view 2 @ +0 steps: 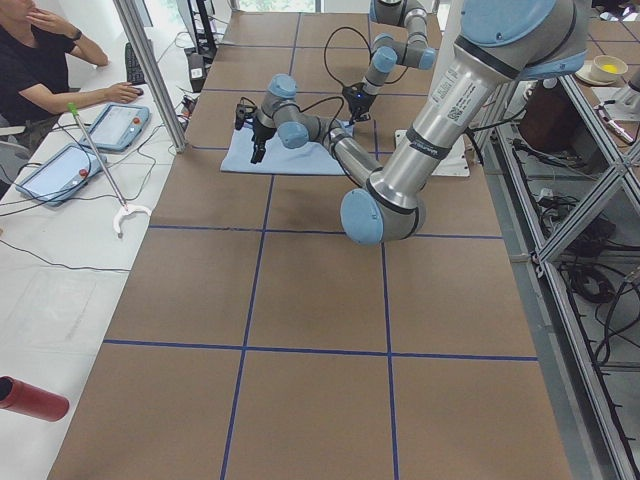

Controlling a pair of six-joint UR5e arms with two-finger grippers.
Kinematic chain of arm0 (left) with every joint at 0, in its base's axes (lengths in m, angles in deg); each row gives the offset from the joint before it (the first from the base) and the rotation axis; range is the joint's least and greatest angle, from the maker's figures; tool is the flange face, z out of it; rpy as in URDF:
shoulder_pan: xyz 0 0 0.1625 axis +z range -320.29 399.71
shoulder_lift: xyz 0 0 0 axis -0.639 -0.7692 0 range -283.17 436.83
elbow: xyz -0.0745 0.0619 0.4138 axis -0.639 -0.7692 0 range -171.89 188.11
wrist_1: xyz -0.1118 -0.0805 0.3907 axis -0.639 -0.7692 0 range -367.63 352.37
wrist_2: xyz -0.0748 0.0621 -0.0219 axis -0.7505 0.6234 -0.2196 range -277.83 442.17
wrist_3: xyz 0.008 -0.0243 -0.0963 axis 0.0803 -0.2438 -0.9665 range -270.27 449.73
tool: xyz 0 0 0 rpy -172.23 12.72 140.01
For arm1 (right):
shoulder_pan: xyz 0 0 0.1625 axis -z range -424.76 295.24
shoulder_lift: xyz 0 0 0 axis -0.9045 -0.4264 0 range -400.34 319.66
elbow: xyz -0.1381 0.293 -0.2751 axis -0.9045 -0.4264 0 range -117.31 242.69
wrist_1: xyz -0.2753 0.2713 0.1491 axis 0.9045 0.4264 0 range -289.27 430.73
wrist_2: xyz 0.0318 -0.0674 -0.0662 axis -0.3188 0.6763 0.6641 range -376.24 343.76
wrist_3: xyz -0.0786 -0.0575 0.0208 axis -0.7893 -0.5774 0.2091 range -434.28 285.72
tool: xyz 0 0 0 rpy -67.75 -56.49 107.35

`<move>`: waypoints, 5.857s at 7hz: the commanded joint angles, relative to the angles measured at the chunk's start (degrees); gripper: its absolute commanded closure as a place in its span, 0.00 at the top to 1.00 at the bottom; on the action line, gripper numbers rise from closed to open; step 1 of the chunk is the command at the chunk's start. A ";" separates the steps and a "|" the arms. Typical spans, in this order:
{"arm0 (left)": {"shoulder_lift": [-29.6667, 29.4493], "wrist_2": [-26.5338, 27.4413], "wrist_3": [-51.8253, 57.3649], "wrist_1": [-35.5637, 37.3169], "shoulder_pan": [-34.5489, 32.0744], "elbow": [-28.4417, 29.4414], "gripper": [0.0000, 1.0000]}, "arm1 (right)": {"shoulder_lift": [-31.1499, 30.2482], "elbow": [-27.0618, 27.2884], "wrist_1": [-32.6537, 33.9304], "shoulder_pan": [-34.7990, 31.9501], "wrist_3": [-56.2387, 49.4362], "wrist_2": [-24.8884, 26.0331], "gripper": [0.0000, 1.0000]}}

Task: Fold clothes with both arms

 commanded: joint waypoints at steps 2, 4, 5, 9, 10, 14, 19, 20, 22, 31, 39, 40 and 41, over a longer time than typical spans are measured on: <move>-0.15 -0.15 -0.09 -0.02 0.09 0.00 1.00 | -2.79 2.22 0.08 -4.87 0.17 -5.01 0.00; -0.06 -0.15 -0.09 -0.10 0.09 0.00 1.00 | -5.18 2.92 0.43 -5.31 2.36 -8.67 0.00; 0.03 -0.15 0.00 -0.11 0.09 0.00 1.00 | -7.97 5.19 0.52 -5.93 5.42 -12.80 0.00; -0.06 -0.07 0.09 -0.28 0.09 0.18 1.00 | -13.02 9.70 0.34 -5.14 17.93 -13.89 0.00; -0.15 -0.07 0.18 -0.28 0.09 0.18 1.00 | -11.09 8.91 -0.01 -6.36 17.93 -13.81 0.99; -0.32 0.02 0.35 -1.59 0.00 -0.09 1.00 | -0.39 0.60 -0.10 -13.66 14.77 -13.98 1.00; -0.67 0.20 0.09 -4.85 0.00 -0.44 1.00 | 3.17 -7.36 0.42 -15.16 10.64 -19.12 1.00; -0.76 0.20 0.09 -4.94 0.09 -0.44 1.00 | 2.56 -7.45 1.21 -16.12 10.03 -23.17 1.00; -1.11 0.02 -0.09 -4.85 0.09 -1.23 1.00 | 2.64 -8.33 4.55 -17.09 5.39 -24.96 1.00; -1.20 0.02 0.00 -4.94 0.00 -1.41 1.00 | 2.99 -12.99 -1.24 -19.46 4.75 -30.76 0.16; -1.55 0.02 -0.18 -4.94 0.09 -1.32 1.00 | -3.67 -11.58 -5.86 -25.00 1.40 -35.95 0.00; -1.47 0.02 -0.18 -5.03 0.00 -1.32 1.00 | -5.26 -11.49 -7.20 -24.92 2.10 -35.61 0.00; -1.46 0.02 -0.18 -5.03 0.00 -1.23 1.00 | -5.10 -11.40 -7.22 -25.09 2.11 -35.78 0.08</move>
